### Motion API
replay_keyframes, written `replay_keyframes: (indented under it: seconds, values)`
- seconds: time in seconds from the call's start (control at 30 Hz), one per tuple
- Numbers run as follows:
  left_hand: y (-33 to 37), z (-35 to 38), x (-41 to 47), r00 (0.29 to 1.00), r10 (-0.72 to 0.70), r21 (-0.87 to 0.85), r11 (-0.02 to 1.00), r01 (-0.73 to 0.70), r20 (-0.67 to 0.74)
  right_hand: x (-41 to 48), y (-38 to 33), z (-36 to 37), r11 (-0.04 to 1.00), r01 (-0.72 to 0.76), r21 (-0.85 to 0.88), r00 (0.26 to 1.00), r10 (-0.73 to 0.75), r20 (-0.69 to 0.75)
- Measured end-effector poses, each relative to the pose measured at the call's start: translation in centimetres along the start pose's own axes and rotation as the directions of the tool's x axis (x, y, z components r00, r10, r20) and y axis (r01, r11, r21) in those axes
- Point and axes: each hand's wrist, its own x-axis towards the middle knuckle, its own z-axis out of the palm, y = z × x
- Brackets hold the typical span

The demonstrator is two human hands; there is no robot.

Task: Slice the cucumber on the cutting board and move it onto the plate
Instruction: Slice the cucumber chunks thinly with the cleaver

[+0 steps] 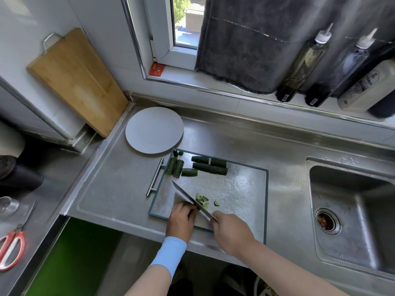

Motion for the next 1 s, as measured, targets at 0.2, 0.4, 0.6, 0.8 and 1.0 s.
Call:
replay_keyframes:
  seconds: [0.2, 0.4, 0.6, 0.8, 1.0]
  values:
    - [-0.1, -0.1, 0.1, 1.000, 0.012, -0.003, 1.000, -0.012, -0.007, -0.8, 0.6, -0.2, 1.000, 0.008, -0.008, 1.000, -0.008, -0.009]
    - [-0.1, -0.1, 0.1, 1.000, 0.013, -0.009, 1.000, -0.013, -0.019, -0.9, 0.7, 0.0, 1.000, 0.004, -0.015, 1.000, -0.004, -0.013]
    - [-0.2, 0.0, 0.1, 1.000, 0.001, -0.014, 1.000, -0.001, -0.003, -0.1, 0.3, 0.2, 1.000, -0.026, 0.005, 1.000, 0.026, 0.001]
    - [-0.5, 0.0, 0.1, 1.000, 0.014, -0.023, 1.000, -0.013, 0.017, 1.1, -0.5, 0.3, 0.999, -0.036, -0.024, 0.999, 0.036, 0.005]
    - [-0.2, -0.1, -0.3, 0.999, 0.033, -0.023, 0.999, -0.033, 0.000, 1.1, -0.8, 0.2, 0.999, -0.032, -0.031, 0.999, 0.032, 0.009]
